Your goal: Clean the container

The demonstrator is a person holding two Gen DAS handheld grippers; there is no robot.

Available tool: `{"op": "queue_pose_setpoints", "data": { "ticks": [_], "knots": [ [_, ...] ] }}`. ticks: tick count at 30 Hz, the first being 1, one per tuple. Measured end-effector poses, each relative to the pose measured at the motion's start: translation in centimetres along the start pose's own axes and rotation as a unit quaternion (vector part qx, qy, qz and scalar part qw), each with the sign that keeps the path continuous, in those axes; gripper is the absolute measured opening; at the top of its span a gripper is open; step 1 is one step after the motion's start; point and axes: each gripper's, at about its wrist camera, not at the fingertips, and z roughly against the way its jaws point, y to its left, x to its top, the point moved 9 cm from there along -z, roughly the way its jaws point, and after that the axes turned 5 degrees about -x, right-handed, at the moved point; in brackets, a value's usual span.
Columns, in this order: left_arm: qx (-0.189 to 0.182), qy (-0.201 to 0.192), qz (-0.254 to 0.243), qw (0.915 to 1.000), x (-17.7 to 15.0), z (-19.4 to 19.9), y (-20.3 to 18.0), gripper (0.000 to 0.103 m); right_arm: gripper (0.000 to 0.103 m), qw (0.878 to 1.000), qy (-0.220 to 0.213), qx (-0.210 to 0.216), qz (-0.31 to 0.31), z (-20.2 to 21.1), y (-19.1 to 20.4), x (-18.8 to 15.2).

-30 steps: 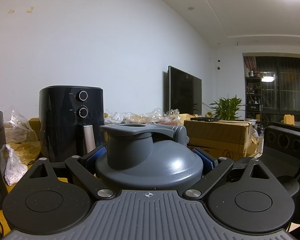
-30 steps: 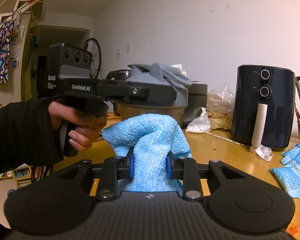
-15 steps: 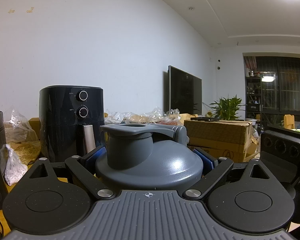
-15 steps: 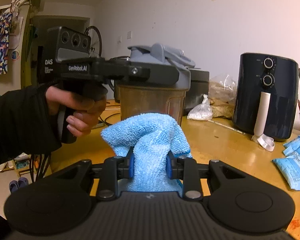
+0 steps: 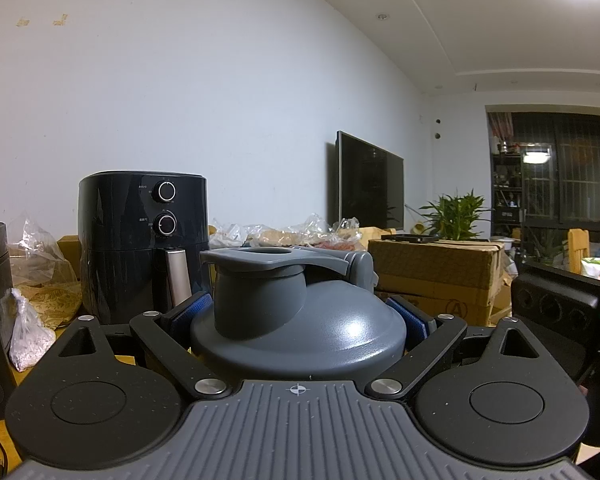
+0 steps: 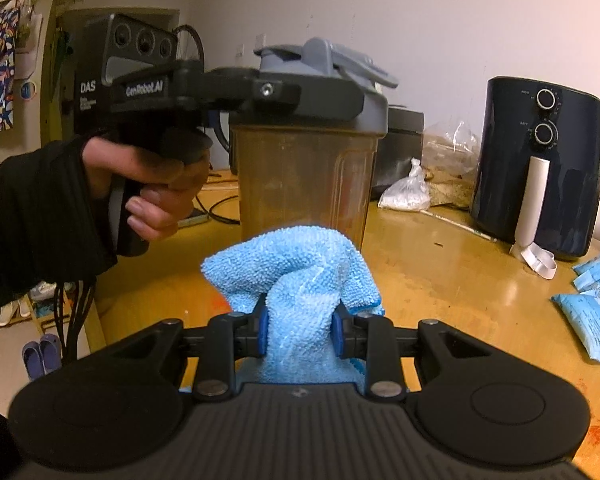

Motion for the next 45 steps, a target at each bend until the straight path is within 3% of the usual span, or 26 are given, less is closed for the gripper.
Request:
{"op": "queue_pose_setpoints", "data": {
  "ticks": [18, 33, 45],
  "knots": [
    [0.000, 0.000, 0.000, 1.0000, 0.1, 0.0, 0.0, 0.095, 0.019, 0.999, 0.052, -0.001, 0.002, -1.4, 0.0, -1.1],
    [0.000, 0.000, 0.000, 1.0000, 0.2, 0.0, 0.1, 0.095, 0.017, 0.999, 0.039, -0.009, 0.006, -1.0, 0.1, -0.8],
    [0.000, 0.000, 0.001, 1.0000, 0.1, 0.0, 0.1, 0.095, 0.017, 1.000, 0.001, -0.012, -0.003, 0.1, 0.0, 0.1]
  ]
}}
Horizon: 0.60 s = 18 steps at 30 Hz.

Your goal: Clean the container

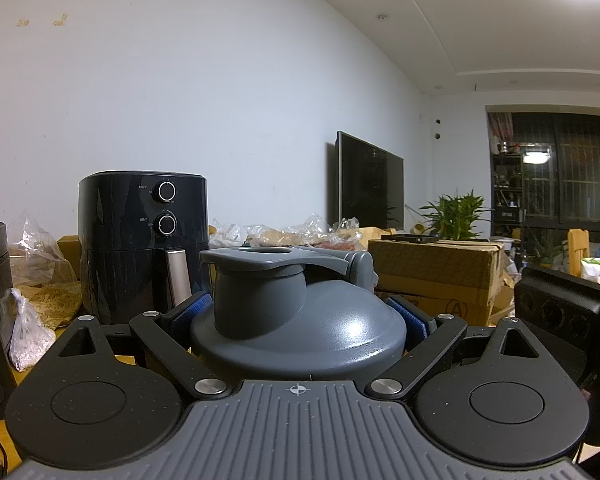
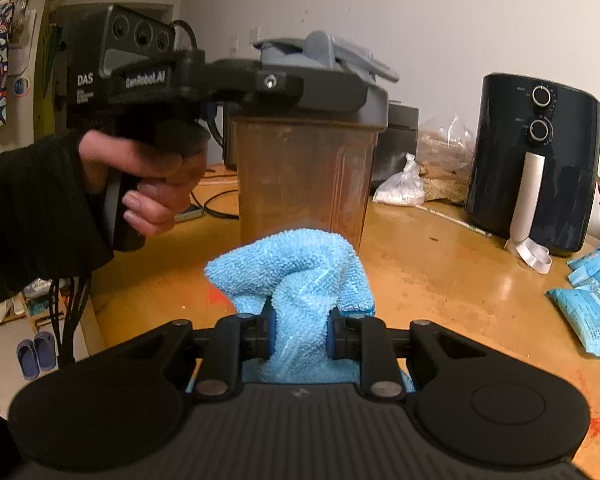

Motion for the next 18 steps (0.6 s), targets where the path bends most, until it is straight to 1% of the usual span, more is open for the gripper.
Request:
{"op": "queue_pose_setpoints", "data": {
  "ticks": [18],
  "knots": [
    [0.000, 0.001, 0.000, 1.0000, 0.0, 0.0, 0.0, 0.095, 0.018, 0.994, -0.103, 0.006, -0.020, 2.8, -0.5, 2.6]
  ]
}}
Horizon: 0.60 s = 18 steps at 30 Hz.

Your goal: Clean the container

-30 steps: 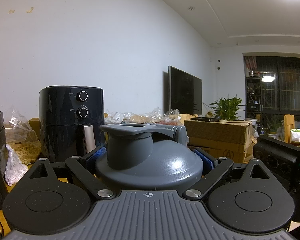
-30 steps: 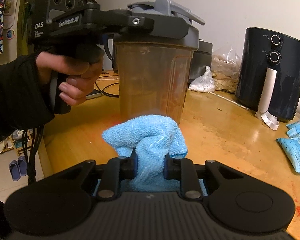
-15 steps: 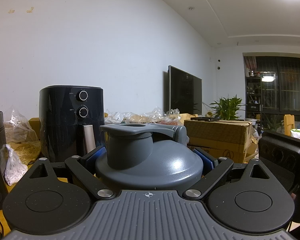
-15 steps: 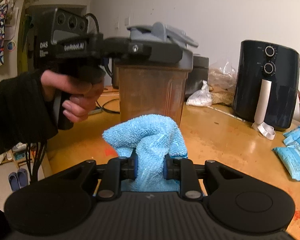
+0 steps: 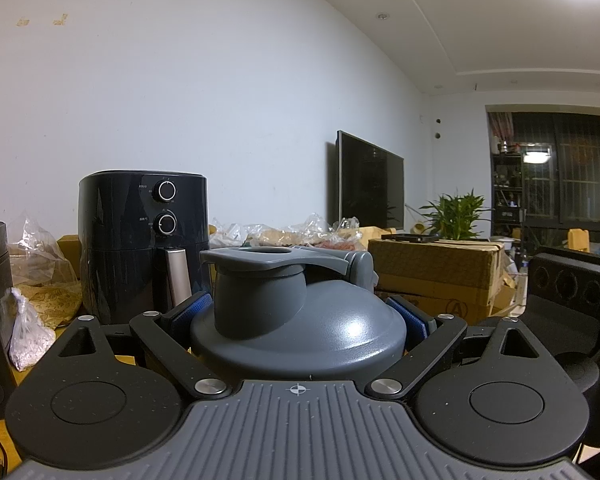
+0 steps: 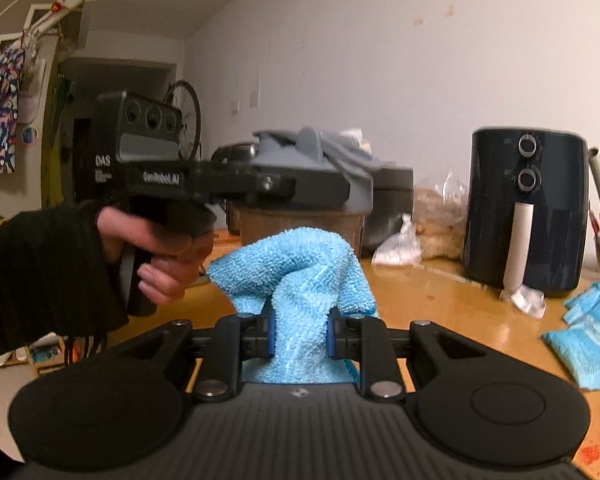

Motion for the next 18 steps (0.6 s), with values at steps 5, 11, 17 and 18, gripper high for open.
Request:
{"op": "queue_pose_setpoints", "data": {
  "ticks": [5, 11, 17, 18],
  "knots": [
    [0.001, 0.001, 0.000, 1.0000, 0.0, 0.0, -0.1, 0.095, 0.018, 1.000, -0.023, -0.003, -0.004, 0.4, -0.1, 0.7],
    [0.003, 0.001, 0.001, 1.0000, 0.1, -0.1, -0.1, 0.095, 0.018, 0.999, -0.040, -0.007, -0.006, 0.6, -0.1, 1.3],
    [0.004, 0.002, 0.000, 1.0000, 0.0, 0.0, 0.1, 0.095, 0.018, 0.999, -0.044, -0.007, -0.011, 0.8, -0.2, 1.3],
    [0.004, 0.002, 0.000, 1.0000, 0.0, 0.0, 0.2, 0.095, 0.018, 0.999, -0.044, -0.007, -0.011, 0.8, -0.1, 1.3]
  ]
}}
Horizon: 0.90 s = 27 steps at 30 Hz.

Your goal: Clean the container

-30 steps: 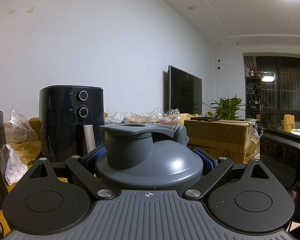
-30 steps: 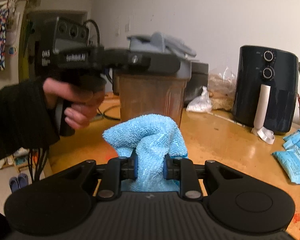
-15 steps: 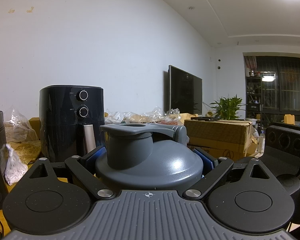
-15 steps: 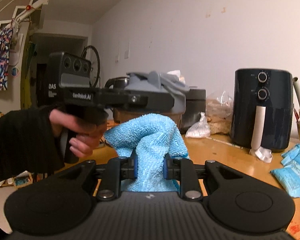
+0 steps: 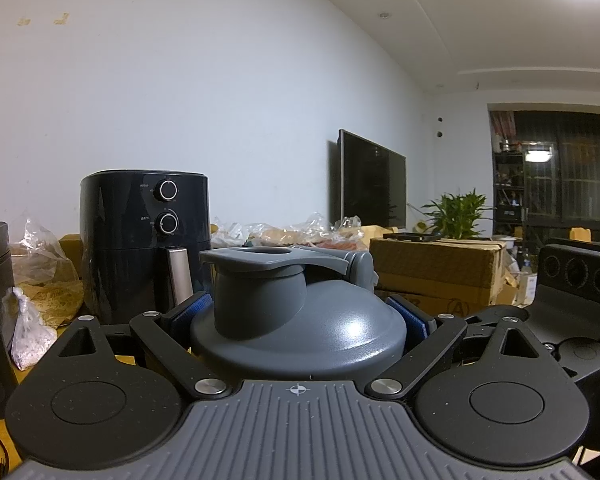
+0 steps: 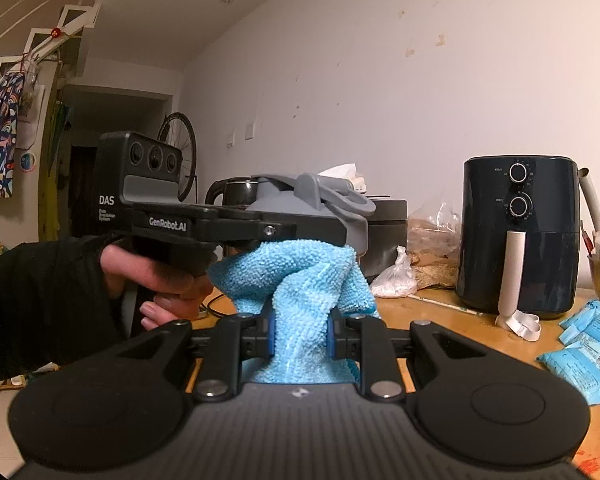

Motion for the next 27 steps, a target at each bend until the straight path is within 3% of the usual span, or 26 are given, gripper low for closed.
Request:
{"op": "queue_pose_setpoints", "data": {
  "ticks": [27],
  "knots": [
    [0.000, 0.000, 0.000, 1.0000, 0.0, -0.1, 0.1, 0.095, 0.019, 1.000, -0.015, -0.025, -0.012, 2.8, -2.4, -1.9]
  ]
}}
